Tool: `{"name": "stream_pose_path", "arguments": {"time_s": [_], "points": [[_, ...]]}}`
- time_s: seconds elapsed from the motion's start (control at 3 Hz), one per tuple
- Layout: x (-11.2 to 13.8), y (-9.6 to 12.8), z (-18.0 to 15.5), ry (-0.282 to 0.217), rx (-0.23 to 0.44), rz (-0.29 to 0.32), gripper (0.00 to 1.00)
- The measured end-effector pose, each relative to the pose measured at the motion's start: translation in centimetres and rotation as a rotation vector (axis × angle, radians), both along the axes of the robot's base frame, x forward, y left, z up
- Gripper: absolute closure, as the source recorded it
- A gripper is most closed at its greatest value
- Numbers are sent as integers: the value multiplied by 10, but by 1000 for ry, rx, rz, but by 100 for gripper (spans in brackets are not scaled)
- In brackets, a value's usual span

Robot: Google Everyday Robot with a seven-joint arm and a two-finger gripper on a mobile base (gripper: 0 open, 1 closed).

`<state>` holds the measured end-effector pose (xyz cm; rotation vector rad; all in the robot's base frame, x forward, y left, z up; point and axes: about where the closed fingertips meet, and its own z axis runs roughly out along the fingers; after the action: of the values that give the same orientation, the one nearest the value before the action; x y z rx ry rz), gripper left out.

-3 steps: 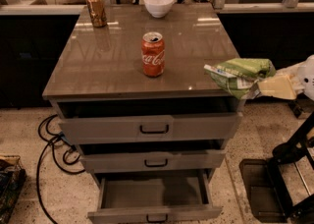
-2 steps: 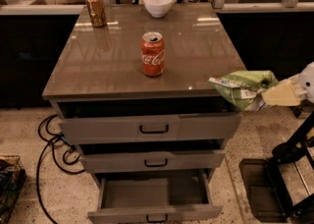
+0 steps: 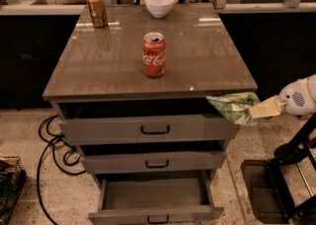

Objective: Place green jalapeno chip bag into bottom drawer

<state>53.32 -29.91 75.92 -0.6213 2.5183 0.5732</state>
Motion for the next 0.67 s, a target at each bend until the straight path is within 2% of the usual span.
{"name": "stream_pose_path", "arguments": {"time_s": [0.33,0.67], "points": [[-4,-2,-37,65,105,36,100],[-15,-3,-58,151,164,74,100]]}}
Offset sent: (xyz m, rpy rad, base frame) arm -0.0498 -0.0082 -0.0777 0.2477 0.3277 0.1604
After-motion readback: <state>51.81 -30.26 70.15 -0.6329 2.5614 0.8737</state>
